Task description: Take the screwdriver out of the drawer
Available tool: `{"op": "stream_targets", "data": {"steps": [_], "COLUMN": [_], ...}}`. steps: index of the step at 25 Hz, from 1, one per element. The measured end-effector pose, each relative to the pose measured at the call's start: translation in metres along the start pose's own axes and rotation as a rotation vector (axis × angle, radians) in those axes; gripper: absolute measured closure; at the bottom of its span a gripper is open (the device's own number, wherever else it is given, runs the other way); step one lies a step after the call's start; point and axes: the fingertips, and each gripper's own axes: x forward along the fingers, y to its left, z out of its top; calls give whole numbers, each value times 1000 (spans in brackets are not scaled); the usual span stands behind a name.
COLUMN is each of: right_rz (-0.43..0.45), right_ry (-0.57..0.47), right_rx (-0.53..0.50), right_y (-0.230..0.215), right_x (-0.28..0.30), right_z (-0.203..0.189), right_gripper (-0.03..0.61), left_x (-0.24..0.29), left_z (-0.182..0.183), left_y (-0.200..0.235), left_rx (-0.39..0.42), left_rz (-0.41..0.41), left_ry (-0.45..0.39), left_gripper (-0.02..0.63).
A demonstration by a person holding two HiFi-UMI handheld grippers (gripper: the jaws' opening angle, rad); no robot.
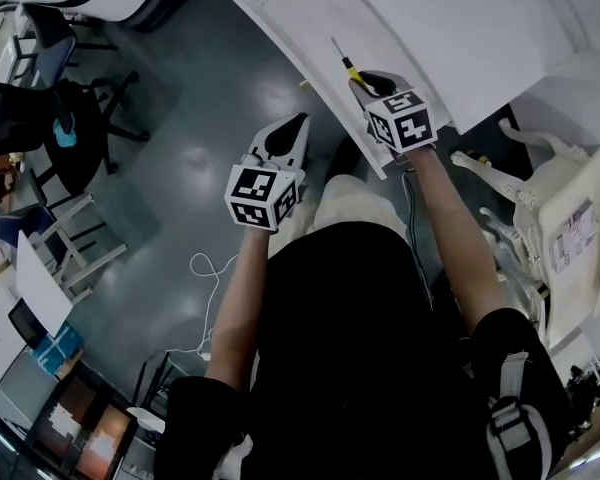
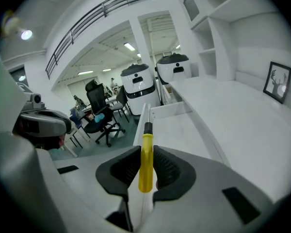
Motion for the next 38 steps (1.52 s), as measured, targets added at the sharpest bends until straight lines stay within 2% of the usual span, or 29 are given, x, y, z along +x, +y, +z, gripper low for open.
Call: {"op": "stream_targets", "data": {"steps": [10,15,21,29,34,38], "right_rz": [-104,-157,-204,-297,-309,-304], "right_ry": [-185,-268,-337,-471,-549,-559], "right_rx": [75,109,119,146,186,165], "right_y": [33,73,126,195,233,256], "right_x": [-78,-108,-138,-171,-189,-195], "right_z": [37,52,51,48,46,46], "right_gripper": [482,482,483,483,483,485], "left_x": [-32,-61,-94,-150,-177,-192], "left_z": [37,48,48,39,38,43], "left_y": [-20,-15,-22,-21,-18,-19], "left_rx": [49,82,128,138,171,213], "left_rz": [-137,-203,-291,-416,-430,-434], "left_ry": [-61,-67,-91,-121,-137,-146], "left_gripper": [586,587,586,587,586,586]}}
